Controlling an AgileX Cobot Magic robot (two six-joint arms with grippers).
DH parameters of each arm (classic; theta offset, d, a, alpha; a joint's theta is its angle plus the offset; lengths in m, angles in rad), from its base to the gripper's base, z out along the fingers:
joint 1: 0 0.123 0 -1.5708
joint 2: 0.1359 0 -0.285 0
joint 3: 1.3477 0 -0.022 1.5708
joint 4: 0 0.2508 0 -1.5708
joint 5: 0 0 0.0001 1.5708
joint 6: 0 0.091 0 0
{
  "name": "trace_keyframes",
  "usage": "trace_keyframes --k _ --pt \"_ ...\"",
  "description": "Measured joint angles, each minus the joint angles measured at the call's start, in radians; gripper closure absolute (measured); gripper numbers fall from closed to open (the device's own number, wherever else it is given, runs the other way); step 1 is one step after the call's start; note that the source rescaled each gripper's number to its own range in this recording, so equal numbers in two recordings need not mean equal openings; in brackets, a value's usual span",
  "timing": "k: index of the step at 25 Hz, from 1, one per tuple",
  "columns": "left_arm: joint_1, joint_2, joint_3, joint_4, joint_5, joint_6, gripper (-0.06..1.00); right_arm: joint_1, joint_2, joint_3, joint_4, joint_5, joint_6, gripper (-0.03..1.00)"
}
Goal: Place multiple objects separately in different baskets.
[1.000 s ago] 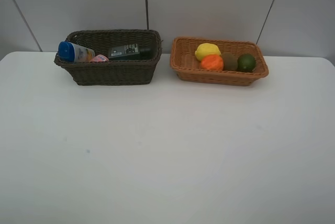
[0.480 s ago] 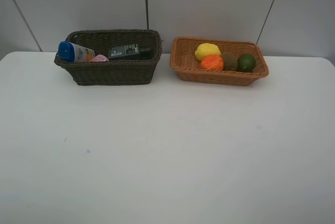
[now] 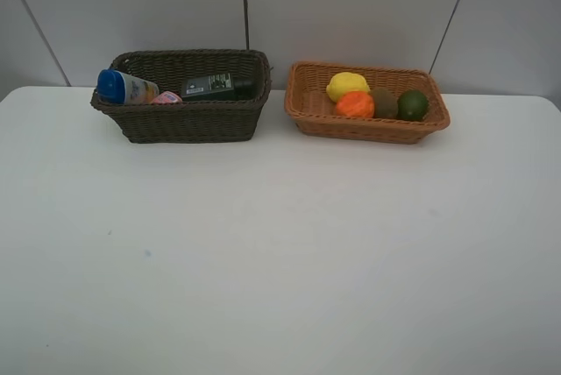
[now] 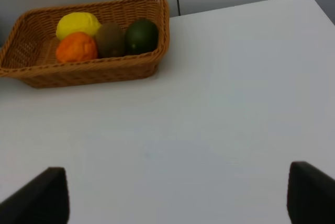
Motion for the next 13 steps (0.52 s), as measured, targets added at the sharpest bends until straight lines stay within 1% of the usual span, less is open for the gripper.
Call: trace_keyframes --k 13 --pt "0.000 0.000 0.000 0.000 0.000 0.000 -0.04 0.000 0.000 0.000 0.000 0.000 0.000 0.00"
